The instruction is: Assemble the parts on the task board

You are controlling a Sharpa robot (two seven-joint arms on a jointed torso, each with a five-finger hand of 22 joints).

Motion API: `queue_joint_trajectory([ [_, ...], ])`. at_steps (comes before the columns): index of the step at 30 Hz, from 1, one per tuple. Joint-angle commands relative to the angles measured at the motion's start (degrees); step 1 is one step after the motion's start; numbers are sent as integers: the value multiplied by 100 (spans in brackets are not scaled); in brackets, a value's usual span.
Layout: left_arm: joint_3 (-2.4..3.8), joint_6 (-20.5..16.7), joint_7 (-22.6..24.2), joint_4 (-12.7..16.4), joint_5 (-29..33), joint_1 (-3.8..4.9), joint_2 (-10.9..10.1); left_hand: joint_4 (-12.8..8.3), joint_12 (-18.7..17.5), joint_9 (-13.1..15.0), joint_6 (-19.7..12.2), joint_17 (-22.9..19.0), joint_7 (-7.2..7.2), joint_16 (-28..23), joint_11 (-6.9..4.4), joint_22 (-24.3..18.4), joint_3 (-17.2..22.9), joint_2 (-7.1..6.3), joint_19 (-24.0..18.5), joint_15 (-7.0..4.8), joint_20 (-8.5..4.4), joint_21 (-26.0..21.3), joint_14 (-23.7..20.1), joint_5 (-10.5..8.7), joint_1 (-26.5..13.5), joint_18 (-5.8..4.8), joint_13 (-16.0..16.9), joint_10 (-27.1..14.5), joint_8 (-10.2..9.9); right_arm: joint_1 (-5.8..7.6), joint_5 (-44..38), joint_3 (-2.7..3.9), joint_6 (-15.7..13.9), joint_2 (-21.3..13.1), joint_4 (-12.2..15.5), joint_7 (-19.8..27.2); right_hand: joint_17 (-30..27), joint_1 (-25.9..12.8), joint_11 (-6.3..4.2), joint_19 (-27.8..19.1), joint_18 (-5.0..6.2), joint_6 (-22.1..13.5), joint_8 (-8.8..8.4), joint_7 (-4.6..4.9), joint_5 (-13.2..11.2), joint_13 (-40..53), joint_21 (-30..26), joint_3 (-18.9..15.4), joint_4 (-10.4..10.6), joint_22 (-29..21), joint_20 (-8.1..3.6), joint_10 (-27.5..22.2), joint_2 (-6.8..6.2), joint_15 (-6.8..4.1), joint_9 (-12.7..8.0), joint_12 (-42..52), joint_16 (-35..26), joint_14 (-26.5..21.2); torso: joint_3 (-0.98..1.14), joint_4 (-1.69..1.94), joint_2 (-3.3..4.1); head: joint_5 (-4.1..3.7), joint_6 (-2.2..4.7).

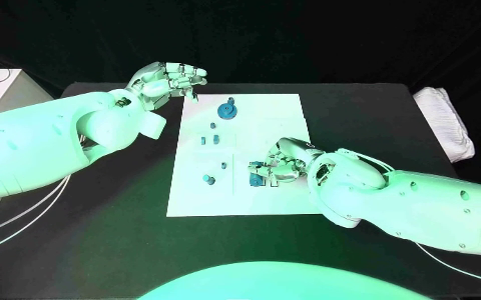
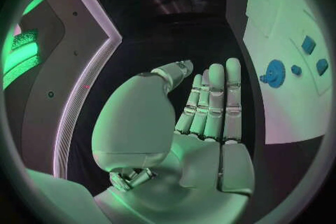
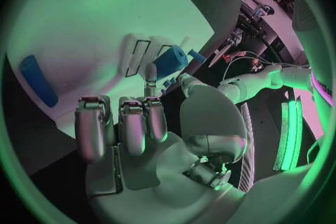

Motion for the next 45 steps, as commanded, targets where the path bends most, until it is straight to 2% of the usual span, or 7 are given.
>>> queue_joint_trajectory([
  [1,2,109,15,12,22,2,1,29,20,-9,-46,6,102,7,11,-6,-6,20,35,28,-3,-18,7,14,-52,89,-6,-39,25,-4,-131,1,197,-7,13,-11,1505,-168,-41,458,-50,-57,57,-7,-210,1233,-36,-167,3,1195,-20,413,17,-25,-1,-29,21,607,-1,0,-1,-5,15],
  [10,2,119,8,7,22,2,6,37,21,-9,-47,6,103,6,12,-9,-6,23,36,29,-2,-22,5,14,-58,89,-7,-41,27,-12,-167,1,18,-78,67,71,1505,-214,-23,434,-32,-131,68,16,-325,1164,-116,-403,-9,1151,-10,360,79,-14,-11,-155,21,607,4,3,3,-11,24],
  [13,2,123,1,6,22,2,5,43,23,-10,-49,6,103,5,12,-14,-4,25,36,29,-2,-28,3,15,-61,89,-8,-44,28,-16,6,1,-311,-169,124,438,1343,452,36,343,31,-313,24,76,90,1005,-400,-469,-57,986,28,224,74,30,-54,-449,-63,566,0,7,3,-2,25],
  [17,2,121,-4,4,22,2,-1,43,23,-10,-49,6,103,5,12,-14,-4,25,36,29,-2,-28,3,15,-61,89,-8,-44,28,-19,298,1,-625,-293,203,977,1259,1167,80,297,63,-479,-56,137,200,957,-559,-394,-107,899,60,169,9,67,-111,-559,-112,545,1,4,3,13,24],
  [25,2,127,-7,1,22,1,-2,48,25,-10,-51,6,103,5,12,-17,-3,27,37,30,-1,-32,0,15,-62,89,-9,-46,29,-23,592,0,-690,-488,319,1547,1251,2110,92,289,75,-465,-72,149,-203,986,-630,-239,-211,874,78,172,-227,81,-154,-547,-124,544,4,-8,0,29,23],
  [30,2,129,-10,-2,22,1,-1,55,27,-10,-51,6,103,4,12,-21,0,34,38,30,0,-38,-2,16,-64,89,-10,-47,31,-44,575,0,-535,-556,341,1580,1259,2540,44,290,77,-356,83,89,-380,1015,-644,-168,-302,876,49,187,-380,44,-53,-509,-123,546,1,-2,-2,23,16],
  [45,1,136,-15,-6,22,1,9,55,27,-10,-51,6,103,4,12,-21,0,34,38,30,0,-38,-2,16,-64,89,-10,-47,31,-127,-13,-2,-398,-429,257,1139,1358,3203,-110,360,34,-219,534,-89,-823,1345,-470,120,-273,997,-65,464,-466,-84,244,79,-69,571,-9,9,-3,19,-2],
])
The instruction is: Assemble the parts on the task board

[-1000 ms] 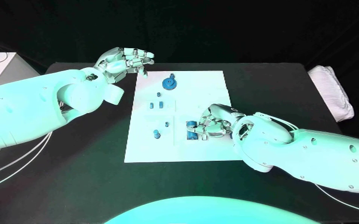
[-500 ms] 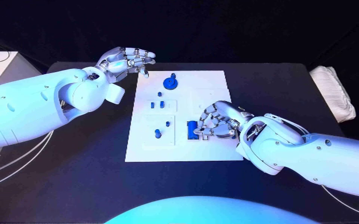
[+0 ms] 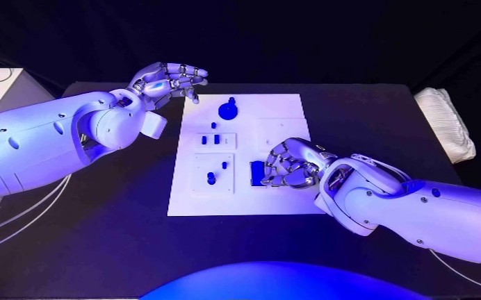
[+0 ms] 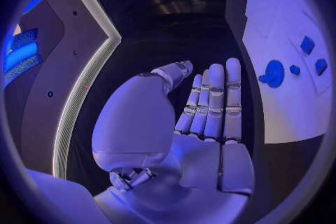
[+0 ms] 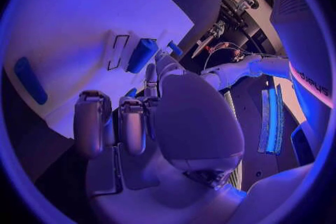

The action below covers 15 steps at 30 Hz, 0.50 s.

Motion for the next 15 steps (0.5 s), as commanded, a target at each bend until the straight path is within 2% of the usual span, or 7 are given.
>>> queue_joint_trajectory([
  [1,2,110,28,6,22,1,8,23,28,-6,-51,8,103,4,12,-5,1,11,38,31,0,-38,-2,16,-41,89,-5,-47,31,-24,-397,0,57,50,-25,-207,1368,108,-40,351,31,28,52,-25,-23,1345,56,69,4,1006,-54,474,1,-41,15,42,24,573,-3,8,-1,0,-10],
  [6,2,116,21,9,22,1,4,23,28,-6,-51,8,103,4,12,-5,1,11,38,31,0,-38,-2,16,-41,89,-5,-47,31,-59,-618,0,-85,125,-73,-361,1411,176,-51,370,18,40,78,-37,-14,1371,117,147,16,1042,-63,495,18,-50,25,89,50,584,-2,10,5,6,-21],
  [15,2,119,11,14,22,1,-7,38,35,-6,-54,8,103,4,12,-17,6,20,42,31,1,-53,-7,16,-44,89,-8,-52,37,-80,-776,0,-263,178,-143,-495,1451,202,-63,391,3,46,99,-51,11,1394,184,241,62,1082,-73,514,55,-60,32,131,75,594,1,-7,3,22,-33],
])
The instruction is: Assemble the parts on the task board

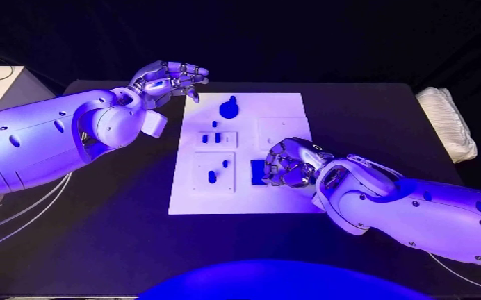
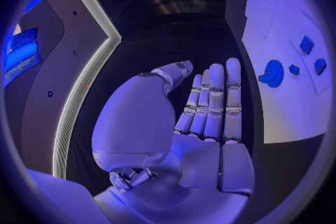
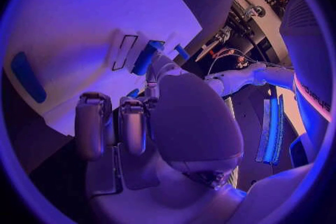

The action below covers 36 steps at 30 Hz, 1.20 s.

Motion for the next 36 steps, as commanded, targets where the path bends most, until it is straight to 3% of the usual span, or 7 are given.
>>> queue_joint_trajectory([
  [1,2,110,21,11,22,1,1,39,35,-7,-54,9,103,4,12,-17,6,20,42,31,1,-53,-7,16,-44,89,-8,-52,37,-7,-253,1,-159,16,-19,-151,1457,48,-45,392,3,27,36,-34,13,1397,32,47,8,1084,-34,495,28,-42,7,27,22,574,2,-11,0,4,-4],
  [10,2,121,12,10,22,1,4,39,35,-7,-54,9,103,4,12,-17,6,20,42,31,1,-53,-7,16,-44,89,-8,-52,37,-10,-44,1,-205,-27,-16,104,1400,-14,-37,368,23,-12,49,-20,19,1359,-61,61,82,1037,-39,463,-54,-41,15,-47,-13,561,4,-5,-10,-2,-5],
  [13,2,124,10,10,22,1,1,39,35,-7,-54,9,103,4,12,-17,6,20,42,31,1,-53,-7,16,-44,89,-8,-52,37,-10,312,1,-330,-120,20,522,1284,-74,43,291,72,-252,-40,82,50,1181,-313,74,161,910,-7,298,-128,15,-13,-391,-88,530,-1,1,-9,-6,-2],
  [20,1,119,20,12,22,1,-22,46,40,-7,-57,9,103,4,13,-24,7,20,44,32,2,-61,-9,15,-46,89,-10,-55,40,4,1050,3,-578,-653,308,1178,1242,-294,324,234,104,-821,-601,413,87,1084,-515,37,174,819,173,190,-146,246,-244,-577,-122,518,-1,-12,-12,-35,10],
  [29,-1,125,122,19,22,1,-34,134,62,-8,-72,16,101,13,15,-66,-48,-20,52,43,15,-120,-14,6,-137,87,-14,-69,54,56,1007,2,-471,-1374,293,943,1172,-532,380,206,131,-845,-819,469,136,1023,-638,-80,190,762,242,130,-124,300,-322,-685,-173,498,-3,-50,-26,-115,45],
  [32,-4,131,171,26,24,0,-47,152,69,-8,-76,18,100,15,15,-79,-64,-34,56,44,18,-136,-15,3,-152,87,-15,-72,59,37,833,-8,-422,-1578,245,755,1174,-677,386,209,134,-808,-931,474,514,1015,-651,-229,184,760,259,126,-102,307,-362,-693,-175,499,5,-62,-30,-145,41],
  [36,-9,131,204,32,28,-1,-62,152,69,-8,-76,18,100,15,15,-79,-64,-34,56,44,18,-136,-15,3,-152,87,-15,-72,59,-8,591,-25,-403,-1712,224,527,1180,-725,380,217,131,-754,-949,465,544,1022,-633,-286,189,771,260,136,-80,305,-371,-677,-172,501,2,-57,-33,-189,56],
])
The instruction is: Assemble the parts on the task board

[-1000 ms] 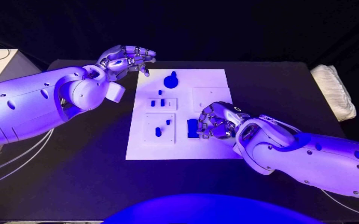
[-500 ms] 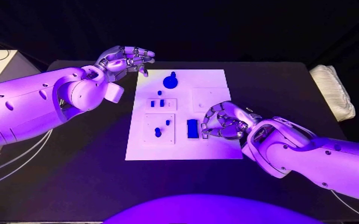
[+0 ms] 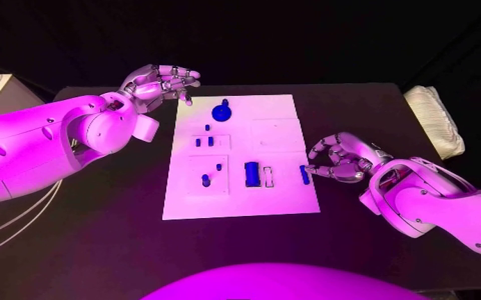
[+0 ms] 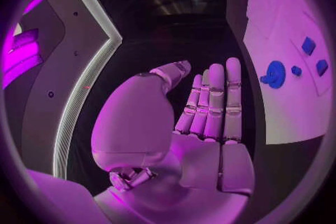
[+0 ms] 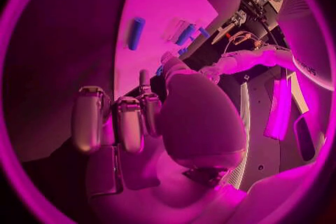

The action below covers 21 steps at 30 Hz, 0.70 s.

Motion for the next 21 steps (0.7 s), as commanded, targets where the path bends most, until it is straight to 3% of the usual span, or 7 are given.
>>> queue_joint_trajectory([
  [1,-3,110,166,20,29,-1,-12,26,25,-9,-34,6,100,15,-6,-9,-1,4,35,44,-3,-26,-15,3,-68,87,-5,-51,38,-45,-343,-12,40,-63,-3,-342,1180,-49,29,218,40,67,-32,-6,33,1022,-20,-55,7,768,51,156,14,25,-8,-11,-15,511,2,-4,-1,-42,12],
  [14,-11,120,180,27,32,-7,-16,31,28,-9,-34,7,98,16,-7,-14,-5,2,37,44,-2,-33,-16,4,-70,87,-5,-52,41,-226,-776,-27,36,69,-51,-994,1190,-315,-30,237,37,321,-58,-78,51,1025,-9,-398,24,783,18,174,113,-22,-19,12,-13,514,-13,30,8,-96,23],
  [21,-12,118,162,41,32,-7,-40,32,31,-8,-34,8,97,17,-9,-18,-4,5,40,43,-3,-39,-17,6,-65,88,-5,-52,43,-326,-862,-27,117,251,-119,-1188,1224,-386,-66,261,23,446,-32,-123,77,1048,56,-497,9,822,-2,203,189,-50,-6,60,9,524,-16,22,14,-85,-2],
])
